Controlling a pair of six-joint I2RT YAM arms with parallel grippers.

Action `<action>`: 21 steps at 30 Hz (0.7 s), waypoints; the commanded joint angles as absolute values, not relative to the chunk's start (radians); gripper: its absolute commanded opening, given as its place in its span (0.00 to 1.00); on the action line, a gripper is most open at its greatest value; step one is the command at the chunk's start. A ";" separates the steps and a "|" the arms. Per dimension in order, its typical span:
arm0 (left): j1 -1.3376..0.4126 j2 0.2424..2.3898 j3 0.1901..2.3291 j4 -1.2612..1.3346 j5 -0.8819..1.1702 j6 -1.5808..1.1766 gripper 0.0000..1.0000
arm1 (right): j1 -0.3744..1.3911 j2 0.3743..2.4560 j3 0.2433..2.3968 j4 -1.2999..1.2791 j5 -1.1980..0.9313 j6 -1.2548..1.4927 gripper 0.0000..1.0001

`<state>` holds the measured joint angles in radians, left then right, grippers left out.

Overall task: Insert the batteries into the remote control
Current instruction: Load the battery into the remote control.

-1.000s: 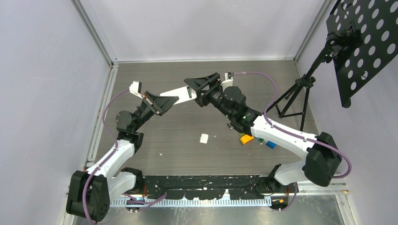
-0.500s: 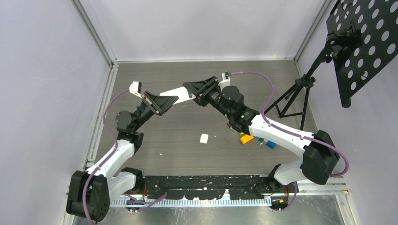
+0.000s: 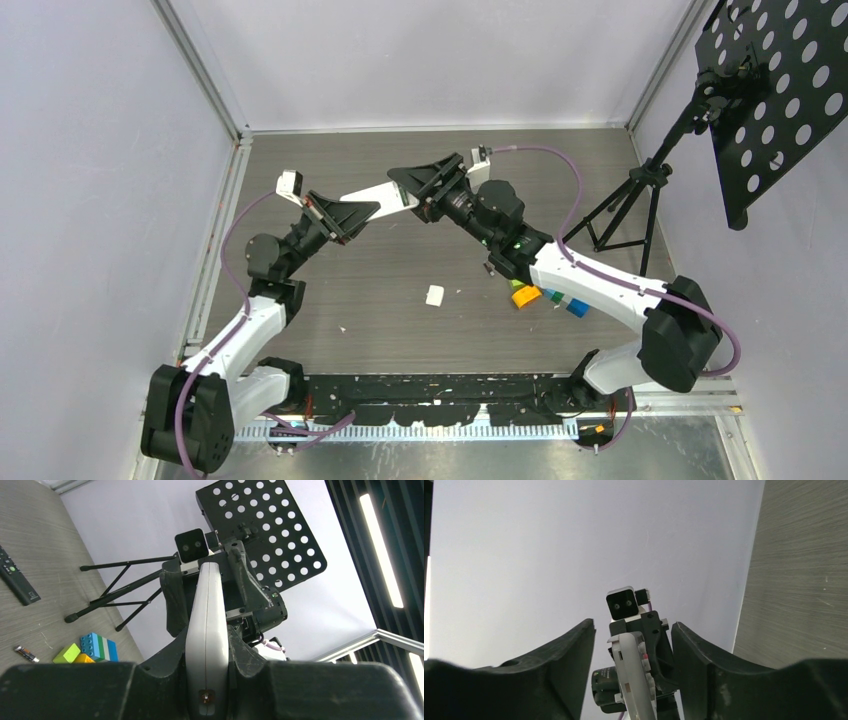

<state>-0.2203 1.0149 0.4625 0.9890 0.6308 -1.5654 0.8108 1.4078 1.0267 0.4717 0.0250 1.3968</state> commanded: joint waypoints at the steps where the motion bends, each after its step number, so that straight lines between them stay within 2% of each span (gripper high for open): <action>1: -0.219 0.989 0.501 0.984 0.641 -1.531 0.00 | 0.780 1.402 1.024 0.567 -0.045 1.355 0.68; 7: -0.220 0.997 0.499 0.976 0.643 -1.519 0.00 | 0.764 1.361 0.983 0.614 -0.074 1.309 0.69; 10: -0.220 0.999 0.499 0.974 0.644 -1.517 0.00 | 0.764 1.345 0.972 0.609 -0.087 1.274 0.67; 21: -0.219 0.997 0.503 0.968 0.647 -1.517 0.00 | 0.764 1.314 0.946 0.601 -0.102 1.169 0.36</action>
